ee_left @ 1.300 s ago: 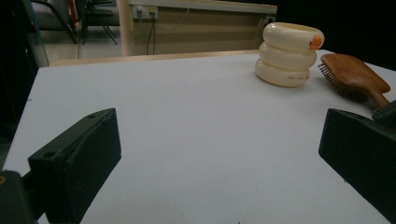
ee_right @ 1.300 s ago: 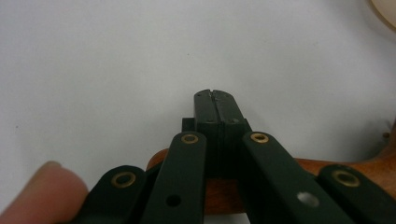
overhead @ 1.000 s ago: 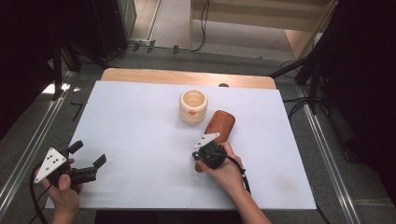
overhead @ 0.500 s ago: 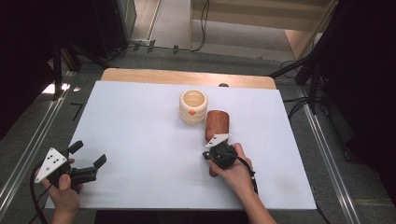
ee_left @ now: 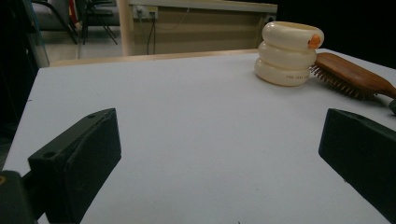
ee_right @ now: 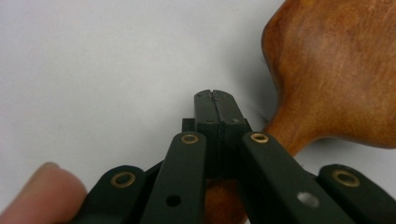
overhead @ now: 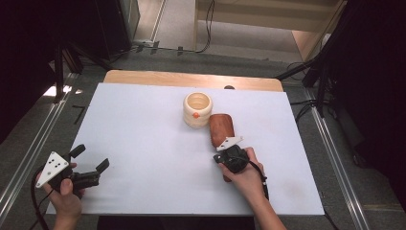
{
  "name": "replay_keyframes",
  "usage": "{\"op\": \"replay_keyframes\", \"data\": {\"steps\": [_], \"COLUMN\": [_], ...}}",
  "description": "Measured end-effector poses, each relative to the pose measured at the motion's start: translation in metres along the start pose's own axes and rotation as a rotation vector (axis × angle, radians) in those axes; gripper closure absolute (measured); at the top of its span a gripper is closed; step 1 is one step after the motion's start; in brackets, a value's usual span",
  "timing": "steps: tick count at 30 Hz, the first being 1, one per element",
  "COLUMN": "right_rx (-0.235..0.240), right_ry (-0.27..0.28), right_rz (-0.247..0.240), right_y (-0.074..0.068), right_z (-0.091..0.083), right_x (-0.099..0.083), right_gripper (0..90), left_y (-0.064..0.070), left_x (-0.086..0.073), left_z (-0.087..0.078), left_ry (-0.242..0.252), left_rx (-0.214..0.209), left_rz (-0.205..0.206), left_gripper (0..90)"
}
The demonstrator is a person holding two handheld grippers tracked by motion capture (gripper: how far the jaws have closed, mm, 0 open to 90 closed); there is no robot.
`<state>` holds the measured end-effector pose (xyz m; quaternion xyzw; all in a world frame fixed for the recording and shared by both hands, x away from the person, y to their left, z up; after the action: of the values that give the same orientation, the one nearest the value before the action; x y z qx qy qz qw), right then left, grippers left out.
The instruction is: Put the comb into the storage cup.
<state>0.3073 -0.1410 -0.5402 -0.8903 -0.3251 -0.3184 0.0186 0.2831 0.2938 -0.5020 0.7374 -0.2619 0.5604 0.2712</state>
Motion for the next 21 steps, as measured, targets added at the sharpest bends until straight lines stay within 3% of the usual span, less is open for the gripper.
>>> {"op": "replay_keyframes", "data": {"steps": [1,4,5,8,9,11,17,21], "right_rx": [0.005,-0.004,-0.038,-0.056,-0.091,-0.096,-0.137,-0.130], "right_ry": [0.009,0.027,0.032,0.033,0.021,0.017,-0.052,-0.072], "right_rz": [0.028,0.049,0.079,0.109,0.146,0.158,0.322,0.380], "right_y": [0.000,0.002,0.004,0.007,0.011,0.013,0.017,0.016], "right_z": [-0.006,-0.015,-0.023,-0.030,-0.032,-0.032,-0.028,-0.025], "right_x": [0.001,0.005,0.008,0.009,0.009,0.008,0.002,0.001], "right_gripper": [82.2,77.1,68.6,64.8,59.6,59.5,53.6,50.4], "left_y": [0.000,0.000,0.000,0.000,0.000,0.000,0.000,0.000], "left_x": [0.000,0.000,0.000,0.000,0.000,0.000,0.000,0.000], "left_z": [0.000,0.000,0.000,0.000,0.000,0.000,0.000,-0.001], "left_ry": [0.001,-0.001,0.000,0.000,0.001,0.003,0.007,0.011], "left_rx": [0.000,0.001,0.000,-0.001,-0.003,-0.003,-0.007,-0.014], "left_rz": [0.000,-0.001,0.000,0.000,-0.001,-0.004,-0.009,-0.010], "left_gripper": [0.0,0.0,0.0,0.0,0.0,0.0,0.0,0.0]}}
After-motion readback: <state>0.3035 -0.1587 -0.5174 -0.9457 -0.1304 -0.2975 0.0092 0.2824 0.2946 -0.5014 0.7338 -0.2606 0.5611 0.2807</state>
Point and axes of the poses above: each handheld gripper's, and its own axes: z roughly forward along the jaws, x roughly out of its top, y roughly to its right, the point moved 5 cm from there along z, roughly forward along the jaws, and after that the axes turned 12 degrees about -x, right-handed, at the moved point
